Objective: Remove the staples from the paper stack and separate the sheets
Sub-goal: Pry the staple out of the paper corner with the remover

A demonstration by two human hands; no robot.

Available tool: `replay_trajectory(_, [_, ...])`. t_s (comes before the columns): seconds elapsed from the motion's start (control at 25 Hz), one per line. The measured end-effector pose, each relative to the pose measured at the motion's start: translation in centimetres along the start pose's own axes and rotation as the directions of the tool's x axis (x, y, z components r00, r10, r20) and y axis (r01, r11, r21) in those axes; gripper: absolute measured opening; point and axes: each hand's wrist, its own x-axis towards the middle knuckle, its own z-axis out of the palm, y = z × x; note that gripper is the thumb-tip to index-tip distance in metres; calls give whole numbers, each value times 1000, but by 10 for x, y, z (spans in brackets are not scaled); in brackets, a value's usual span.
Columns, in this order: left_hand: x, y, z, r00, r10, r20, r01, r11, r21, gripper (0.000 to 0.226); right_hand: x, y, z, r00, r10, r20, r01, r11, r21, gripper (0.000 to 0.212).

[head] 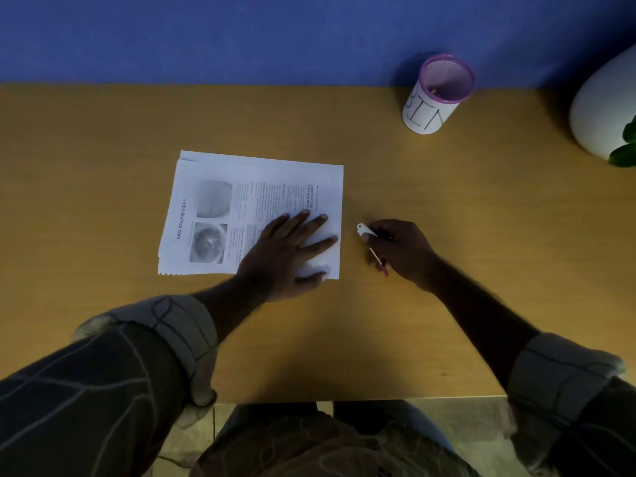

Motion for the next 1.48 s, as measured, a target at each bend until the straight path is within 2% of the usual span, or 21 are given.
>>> replay_trajectory(0.12, [0,0,1,1000,-2,7,2,1000,-5,68,-6,4,0,998,-58,0,58,998,24,13])
replay_trajectory(0.28, [1,-1,0,1000,3,6,-3,1000,-18,68,-18,20,12,977,-186,-101,173,977,-125,10])
replay_trajectory(0.4, [-2,-1,1,1000,9,-1,-9,1000,-20,68,-25,29,22,927,-324,-189,269,925,-268,15])
replay_trajectory(0.48, [-1,-2,1,1000,11,-9,-12,1000,-21,69,-29,31,28,887,-428,-171,354,870,-343,20])
replay_trajectory(0.56, [-2,-2,2,1000,14,-18,-15,999,-28,69,-33,37,35,870,-484,-89,408,811,-419,27])
replay_trajectory(0.88, [-2,-4,6,998,35,-60,-37,999,-35,67,-36,34,53,858,-514,-16,436,744,-506,30])
replay_trajectory(1.12, [-1,-5,9,996,51,-75,-52,999,-9,61,-33,32,57,882,-472,-17,401,767,-501,22])
replay_trajectory(1.48, [-1,-6,10,995,61,-76,-61,998,-2,61,-25,28,58,910,-410,-65,351,844,-405,19])
